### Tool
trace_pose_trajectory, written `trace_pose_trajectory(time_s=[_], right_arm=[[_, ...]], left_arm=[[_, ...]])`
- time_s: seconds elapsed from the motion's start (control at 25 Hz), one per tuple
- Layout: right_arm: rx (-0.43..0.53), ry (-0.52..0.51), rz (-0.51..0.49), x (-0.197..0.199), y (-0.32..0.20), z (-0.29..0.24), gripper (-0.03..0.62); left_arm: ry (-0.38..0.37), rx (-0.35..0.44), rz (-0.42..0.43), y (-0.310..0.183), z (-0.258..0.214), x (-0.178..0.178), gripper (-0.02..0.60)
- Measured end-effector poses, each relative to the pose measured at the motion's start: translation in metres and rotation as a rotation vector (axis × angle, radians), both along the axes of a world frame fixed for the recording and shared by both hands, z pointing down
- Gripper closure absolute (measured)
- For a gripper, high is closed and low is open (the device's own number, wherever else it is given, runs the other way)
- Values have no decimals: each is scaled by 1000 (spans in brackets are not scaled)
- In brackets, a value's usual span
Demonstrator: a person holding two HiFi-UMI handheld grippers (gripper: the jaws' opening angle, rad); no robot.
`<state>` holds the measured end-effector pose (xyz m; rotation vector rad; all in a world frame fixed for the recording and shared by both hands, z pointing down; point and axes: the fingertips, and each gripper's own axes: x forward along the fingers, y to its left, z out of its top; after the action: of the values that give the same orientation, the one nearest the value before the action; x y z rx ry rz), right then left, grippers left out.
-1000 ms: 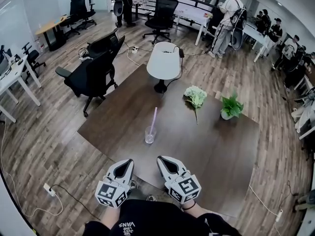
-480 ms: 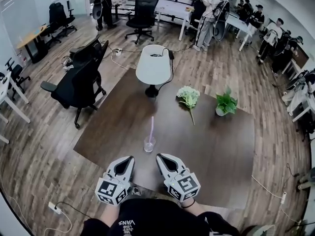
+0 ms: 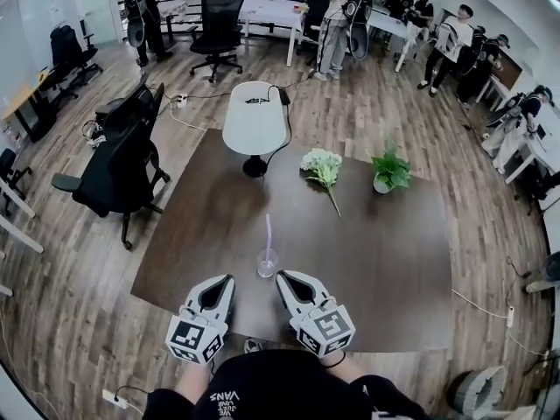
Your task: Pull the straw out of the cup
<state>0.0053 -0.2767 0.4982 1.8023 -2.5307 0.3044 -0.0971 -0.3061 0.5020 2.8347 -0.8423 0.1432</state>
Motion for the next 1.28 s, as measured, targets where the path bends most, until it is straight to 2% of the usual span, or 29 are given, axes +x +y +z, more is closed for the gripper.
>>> trace_pose_trajectory(time_s=[0.28, 0.6, 0.8, 1.0, 1.28], right_arm=[[-21, -5, 44, 10, 0, 3, 576], [-44, 2, 19, 26, -10, 7, 576], [-45, 4, -8, 33, -18, 6, 576], [-44, -1, -22, 41, -26, 6, 576], [-55, -3, 4, 58, -24, 10, 576]], left_arm=[[2, -31, 41, -6, 8, 10, 571], [3, -40, 31, -15, 6, 32, 571], [-40, -27, 5, -22, 9, 43, 571], [-41, -19, 4, -32, 10, 55, 571], [-53, -13, 17, -45, 16, 74, 571]])
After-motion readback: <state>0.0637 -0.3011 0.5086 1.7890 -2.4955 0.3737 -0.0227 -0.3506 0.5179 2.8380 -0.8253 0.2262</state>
